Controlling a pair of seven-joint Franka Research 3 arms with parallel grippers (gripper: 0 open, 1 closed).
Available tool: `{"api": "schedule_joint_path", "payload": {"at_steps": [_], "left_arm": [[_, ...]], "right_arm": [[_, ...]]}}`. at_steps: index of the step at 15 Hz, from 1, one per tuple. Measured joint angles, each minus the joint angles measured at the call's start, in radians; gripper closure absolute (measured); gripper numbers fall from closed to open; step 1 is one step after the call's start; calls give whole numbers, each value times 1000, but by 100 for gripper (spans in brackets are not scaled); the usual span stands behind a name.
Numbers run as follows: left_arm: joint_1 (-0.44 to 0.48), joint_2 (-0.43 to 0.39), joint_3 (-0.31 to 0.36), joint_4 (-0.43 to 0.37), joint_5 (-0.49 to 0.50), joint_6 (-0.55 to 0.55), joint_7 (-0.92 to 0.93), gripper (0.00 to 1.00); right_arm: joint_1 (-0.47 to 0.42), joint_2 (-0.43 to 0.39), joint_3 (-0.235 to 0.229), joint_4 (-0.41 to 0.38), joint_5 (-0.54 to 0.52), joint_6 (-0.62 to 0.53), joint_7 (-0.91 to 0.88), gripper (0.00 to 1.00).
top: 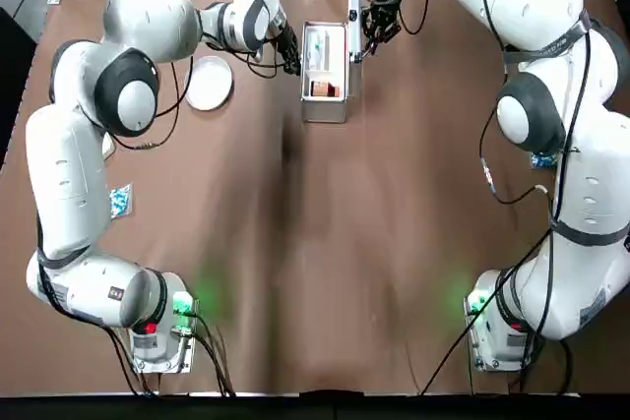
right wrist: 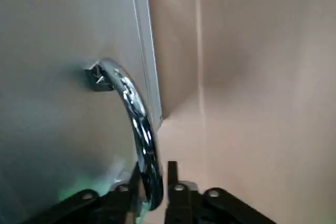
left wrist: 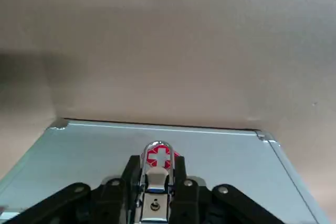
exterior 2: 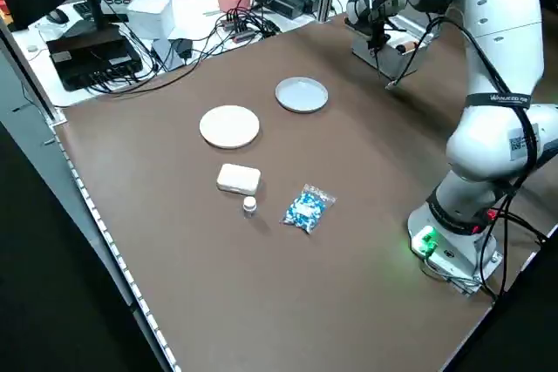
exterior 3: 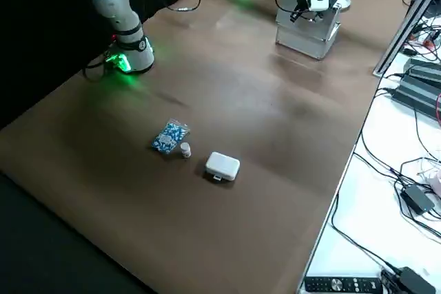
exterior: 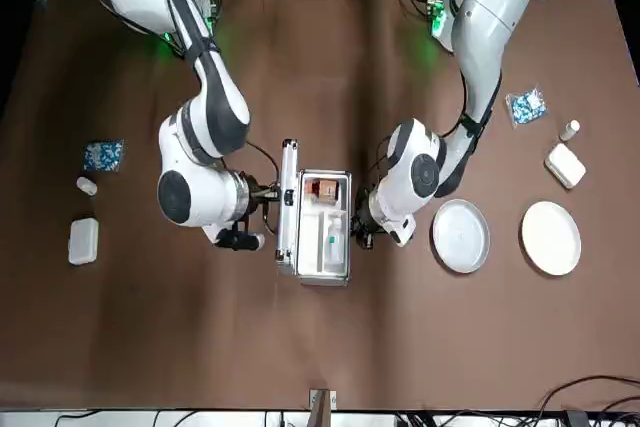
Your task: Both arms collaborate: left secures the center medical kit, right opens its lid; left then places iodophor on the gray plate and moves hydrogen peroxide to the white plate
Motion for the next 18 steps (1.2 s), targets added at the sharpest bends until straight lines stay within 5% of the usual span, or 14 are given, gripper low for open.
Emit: {"api": "schedule_joint_path", "payload": {"at_steps": [3, 6, 18], "left_arm": [[0, 0, 0, 0, 0, 0, 0, 70], [0, 0, 0, 0, 0, 0, 0, 70], [0, 0, 0, 1, 0, -2, 0, 70]], "right_arm": [[-19, -4, 0, 0, 0, -15, -37, 53], [-27, -4, 0, 0, 0, -26, -51, 40], [-92, -4, -2, 1, 0, -29, -131, 25]]}}
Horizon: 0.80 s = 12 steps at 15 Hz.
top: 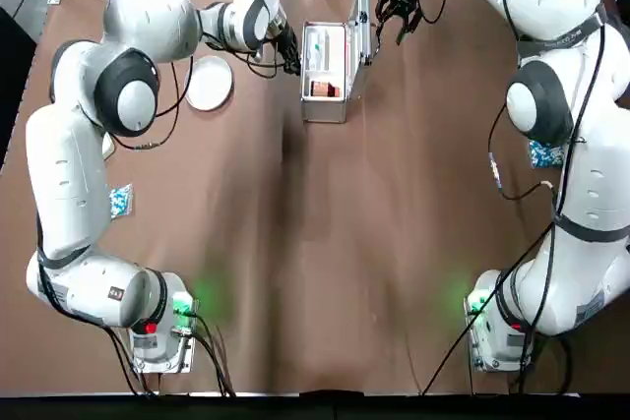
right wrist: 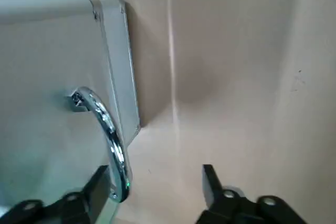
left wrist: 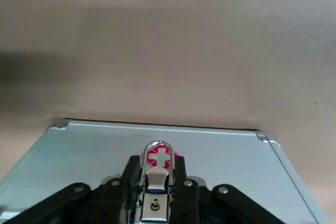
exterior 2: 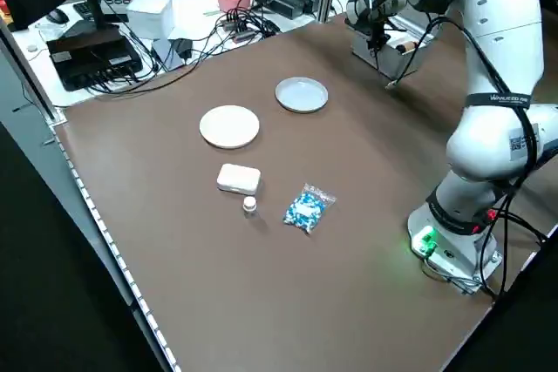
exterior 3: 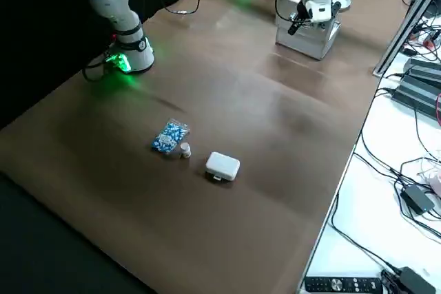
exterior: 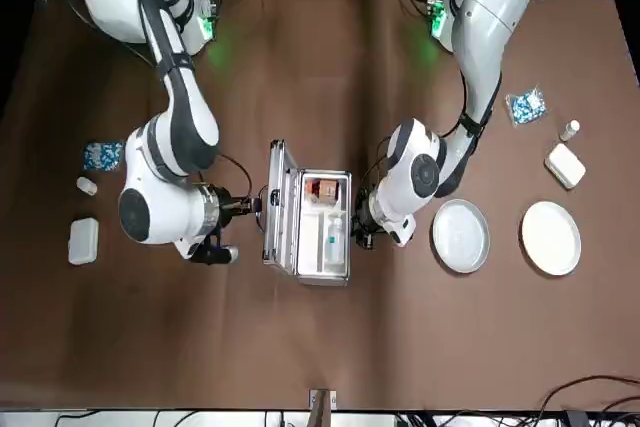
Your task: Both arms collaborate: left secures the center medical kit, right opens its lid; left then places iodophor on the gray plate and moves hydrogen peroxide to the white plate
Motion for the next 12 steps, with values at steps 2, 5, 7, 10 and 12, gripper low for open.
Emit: {"api": "schedule_joint_path", "payload": {"at_steps": [2, 5, 7, 10, 12], "left_arm": [[0, 0, 0, 0, 0, 0, 0, 70], [0, 0, 0, 1, 0, -1, 0, 70], [0, 0, 0, 1, 0, -2, 0, 70], [0, 0, 0, 6, 0, -17, 0, 67], [3, -2, 2, 20, 0, -56, -1, 52]], "right_arm": [[-19, -8, -2, 3, 0, -28, -46, 16], [-73, -50, -6, 14, 0, -73, -115, 7], [-127, -99, -9, 19, 0, -118, -152, 2], [-209, -160, -12, 19, -9, -215, -176, 2], [-260, -190, -12, 21, -67, -235, -197, 2]]}}
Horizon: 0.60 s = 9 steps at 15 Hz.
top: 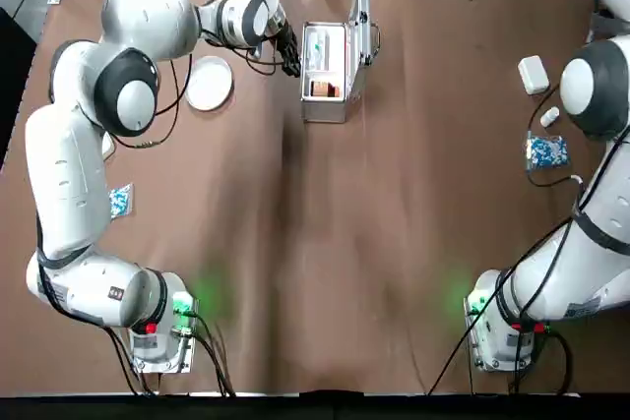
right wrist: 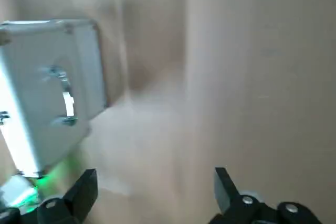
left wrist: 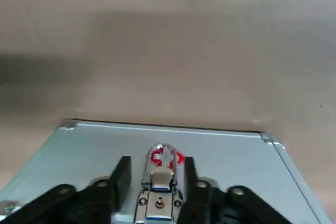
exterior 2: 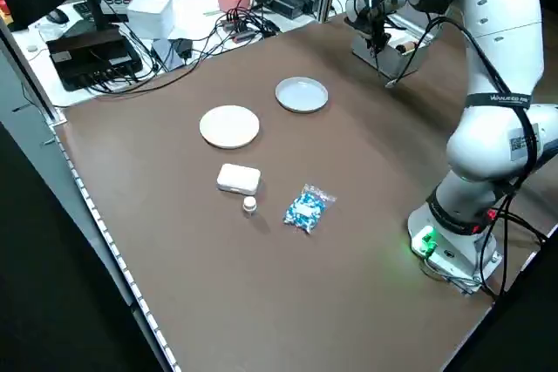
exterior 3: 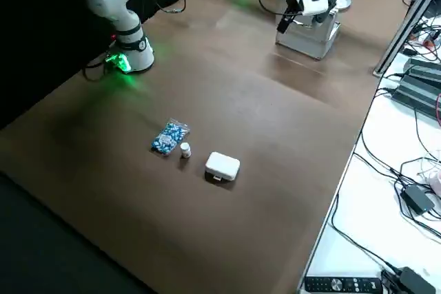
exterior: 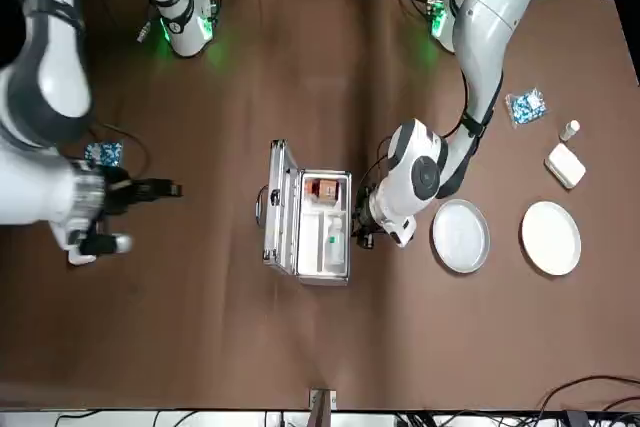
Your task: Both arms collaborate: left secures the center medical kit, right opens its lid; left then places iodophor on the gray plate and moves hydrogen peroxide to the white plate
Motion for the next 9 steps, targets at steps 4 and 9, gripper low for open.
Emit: {"api": "schedule_joint_path", "payload": {"at_steps": [4, 9], "left_arm": [[3, -37, 28, 23, 6, -103, 0, 17], [5, -110, 34, 26, 24, -199, -44, 0]], "right_arm": [[-45, -66, 0, 8, -166, -3, -56, 2], [-98, -138, -1, 11, -253, -2, -73, 2]]}}
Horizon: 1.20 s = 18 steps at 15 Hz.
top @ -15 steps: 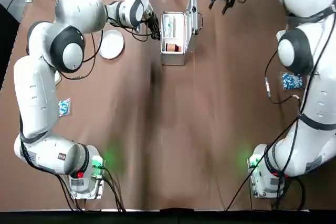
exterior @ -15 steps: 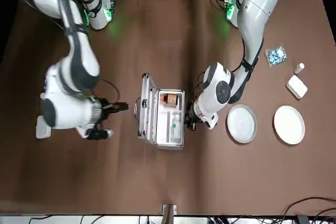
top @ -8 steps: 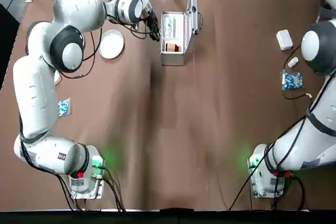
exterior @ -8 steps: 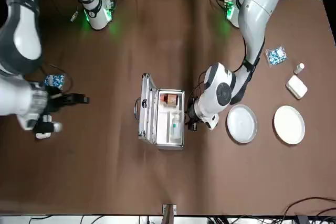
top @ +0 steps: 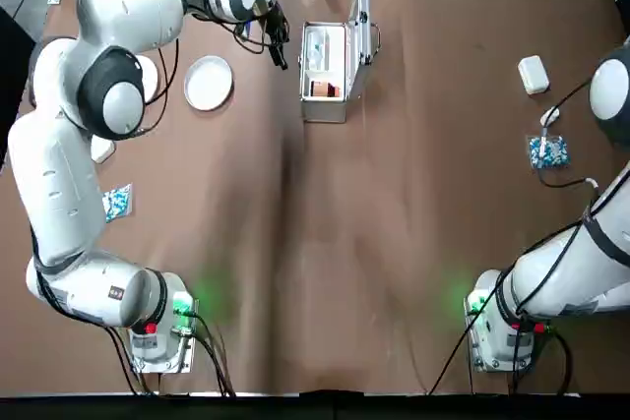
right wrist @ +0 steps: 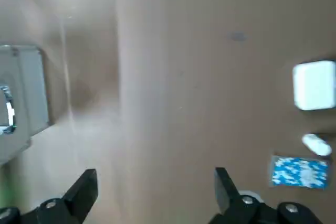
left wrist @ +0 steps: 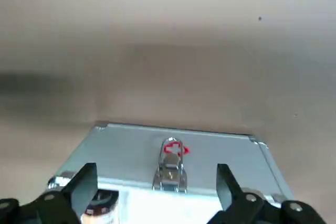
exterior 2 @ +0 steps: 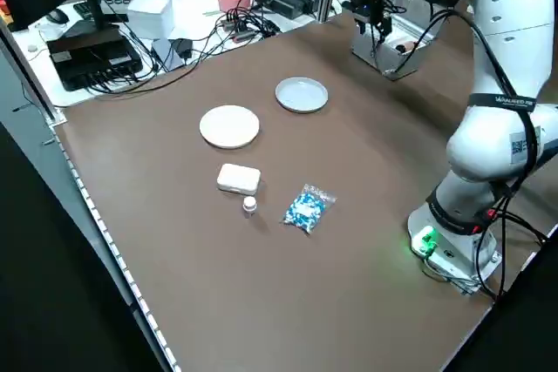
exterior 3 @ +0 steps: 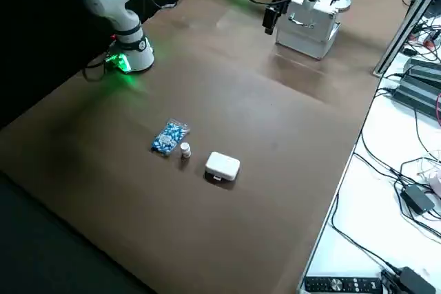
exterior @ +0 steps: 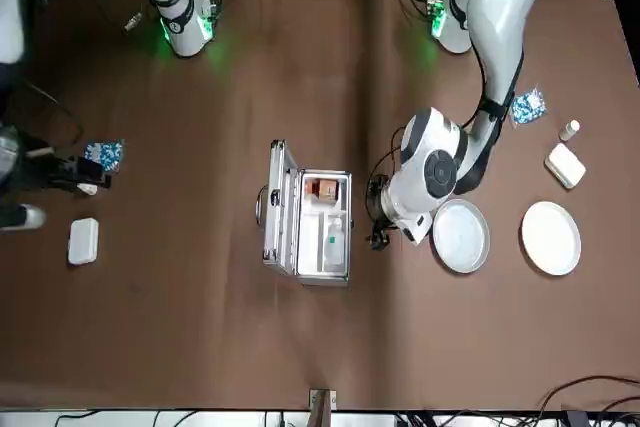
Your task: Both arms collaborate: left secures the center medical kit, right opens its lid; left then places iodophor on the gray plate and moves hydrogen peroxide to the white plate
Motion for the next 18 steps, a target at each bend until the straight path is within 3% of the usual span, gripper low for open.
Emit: {"api": "schedule_joint_path", "payload": {"at_steps": [6, 9, 18], "left_arm": [[-41, -46, -11, 18, 31, -5, -178, 0], [-108, -46, -13, 33, 46, -6, -273, 0], [-231, -16, -8, 36, 169, -3, -322, 0]], "right_arm": [[16, -36, 18, -3, -77, 73, -1, 1], [17, -66, 18, -31, -81, 83, -1, 1], [17, -76, 18, -52, -115, 119, -1, 1]]}}
